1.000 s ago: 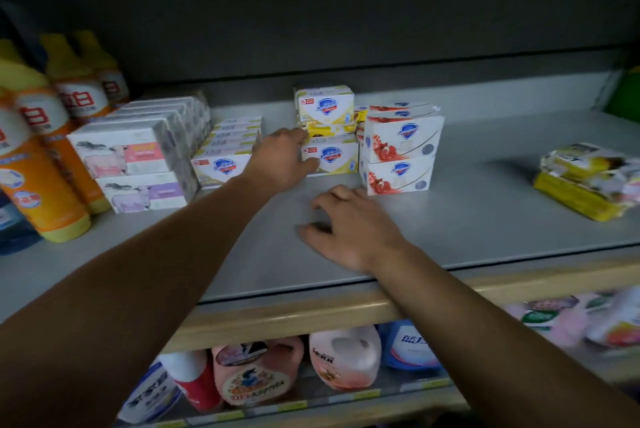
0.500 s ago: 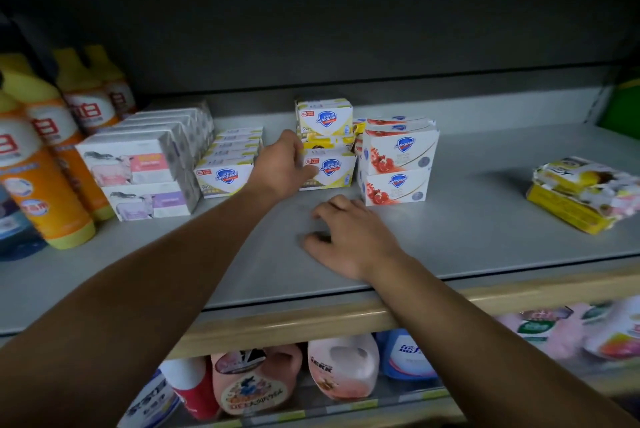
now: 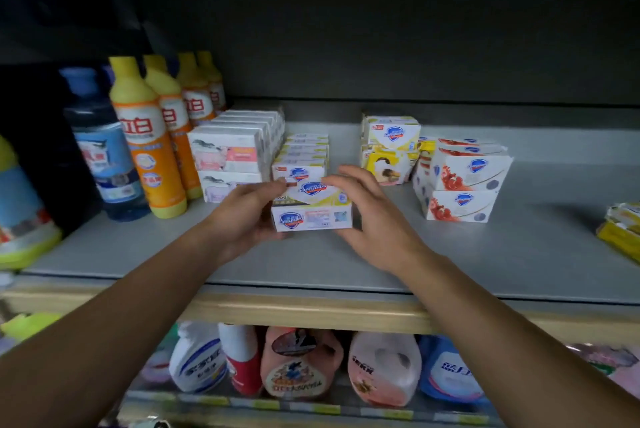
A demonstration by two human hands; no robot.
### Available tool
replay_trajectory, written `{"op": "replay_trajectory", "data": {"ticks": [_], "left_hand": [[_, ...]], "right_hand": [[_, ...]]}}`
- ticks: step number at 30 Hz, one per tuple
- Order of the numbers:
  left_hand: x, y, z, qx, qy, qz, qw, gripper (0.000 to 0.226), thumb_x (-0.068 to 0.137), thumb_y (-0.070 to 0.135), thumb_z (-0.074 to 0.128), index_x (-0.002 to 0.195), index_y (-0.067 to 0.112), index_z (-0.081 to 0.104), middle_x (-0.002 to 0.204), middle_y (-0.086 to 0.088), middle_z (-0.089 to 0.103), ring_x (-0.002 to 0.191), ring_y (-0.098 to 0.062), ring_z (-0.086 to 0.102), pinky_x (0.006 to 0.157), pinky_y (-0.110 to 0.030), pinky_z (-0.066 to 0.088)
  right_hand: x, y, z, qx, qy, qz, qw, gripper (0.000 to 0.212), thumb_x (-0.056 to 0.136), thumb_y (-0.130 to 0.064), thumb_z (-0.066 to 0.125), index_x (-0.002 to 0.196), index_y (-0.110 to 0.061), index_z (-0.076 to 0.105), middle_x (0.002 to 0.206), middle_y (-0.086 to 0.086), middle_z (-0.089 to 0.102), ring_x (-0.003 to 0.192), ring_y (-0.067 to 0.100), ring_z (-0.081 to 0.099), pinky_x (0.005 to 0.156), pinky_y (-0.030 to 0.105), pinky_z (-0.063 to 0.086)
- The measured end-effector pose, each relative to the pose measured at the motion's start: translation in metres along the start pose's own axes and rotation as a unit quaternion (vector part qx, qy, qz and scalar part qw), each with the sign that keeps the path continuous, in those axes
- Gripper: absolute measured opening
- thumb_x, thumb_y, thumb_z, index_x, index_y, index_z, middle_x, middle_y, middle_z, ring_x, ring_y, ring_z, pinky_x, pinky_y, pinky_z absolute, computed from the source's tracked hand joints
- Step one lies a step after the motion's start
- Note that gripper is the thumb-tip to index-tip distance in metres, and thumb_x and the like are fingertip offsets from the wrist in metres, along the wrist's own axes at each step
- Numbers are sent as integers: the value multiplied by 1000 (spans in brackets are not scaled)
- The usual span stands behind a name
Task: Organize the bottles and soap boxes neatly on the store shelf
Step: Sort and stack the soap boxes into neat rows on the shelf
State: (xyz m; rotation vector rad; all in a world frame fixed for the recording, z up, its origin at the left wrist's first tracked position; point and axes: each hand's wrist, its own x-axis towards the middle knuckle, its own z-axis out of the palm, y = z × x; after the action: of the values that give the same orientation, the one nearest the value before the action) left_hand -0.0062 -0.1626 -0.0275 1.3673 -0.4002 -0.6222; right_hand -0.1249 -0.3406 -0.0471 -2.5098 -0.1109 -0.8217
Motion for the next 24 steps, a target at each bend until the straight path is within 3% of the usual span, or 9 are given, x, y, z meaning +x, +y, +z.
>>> {"op": "replay_trajectory", "data": {"ticks": [3, 6, 9, 12, 15, 20, 22, 24], "left_hand": [[-2, -2, -19, -15, 20, -38, 999, 37, 95, 48, 52, 95, 13, 66, 73, -8, 70, 52, -18, 60, 46, -23, 49], [0, -8, -31, -51, -19, -5, 999, 49, 87, 60, 49, 92, 13, 61, 64, -9, 61, 52, -19, 55, 49, -23, 47], [4, -17, -29, -11, -26, 57, 998, 43, 77, 51, 63, 85, 9, 60, 66, -12, 62, 52, -20, 58, 50, -27, 51], [9, -23, -27, 12, -22, 87, 996, 33, 87, 38, 65, 90, 5, 60, 70, -14, 63, 53, -20, 60, 52, -30, 54], [9, -25, -29, 33, -28, 91, 995, 27, 94, 30, 60, 82, 6, 61, 66, -13, 63, 51, -18, 60, 50, -27, 53], [6, -26, -26, 54, -26, 115, 992, 26, 98, 29, 56, 81, 10, 63, 66, -13, 61, 51, -19, 59, 48, -27, 52], [4, -23, -27, 38, -23, 115, 992, 21, 98, 31, 56, 87, 16, 65, 66, -15, 62, 51, -21, 59, 48, -28, 51], [2, -20, -27, 6, -27, 92, 995, 26, 96, 42, 55, 98, 18, 63, 71, -17, 65, 53, -24, 61, 50, -30, 53]], "right_hand": [[10, -11, 15, 80, 26, 3, 996, 56, 76, -7, 78, 126, -18, 58, 122, -4, 54, 109, 1, 52, 92, 6, 36], [15, -19, 31, 174, 67, 117, 976, 27, 86, -19, 72, 111, -24, 62, 103, -3, 68, 89, 14, 66, 83, 28, 53], [17, -16, 37, 226, 94, 220, 944, 10, 94, -31, 60, 99, -23, 62, 92, 9, 70, 66, 17, 68, 69, 43, 58], [16, -9, 35, 271, 110, 248, 924, 24, 98, -39, 53, 92, -19, 64, 71, -1, 70, 48, 8, 59, 47, 23, 50], [15, -5, 35, 262, 101, 275, 919, 41, 93, -54, 47, 83, -18, 65, 57, -1, 66, 41, 8, 54, 41, 18, 42], [17, -7, 36, 246, 101, 269, 926, 50, 80, -65, 45, 88, -20, 66, 66, -2, 69, 43, 9, 56, 43, 21, 45], [14, -10, 36, 225, 123, 225, 940, 37, 82, -57, 51, 95, -25, 63, 82, -7, 70, 50, 8, 60, 50, 25, 52], [11, -12, 35, 231, 132, 158, 951, 18, 88, -36, 63, 105, -32, 62, 98, -11, 68, 65, 12, 66, 58, 32, 57]]}}
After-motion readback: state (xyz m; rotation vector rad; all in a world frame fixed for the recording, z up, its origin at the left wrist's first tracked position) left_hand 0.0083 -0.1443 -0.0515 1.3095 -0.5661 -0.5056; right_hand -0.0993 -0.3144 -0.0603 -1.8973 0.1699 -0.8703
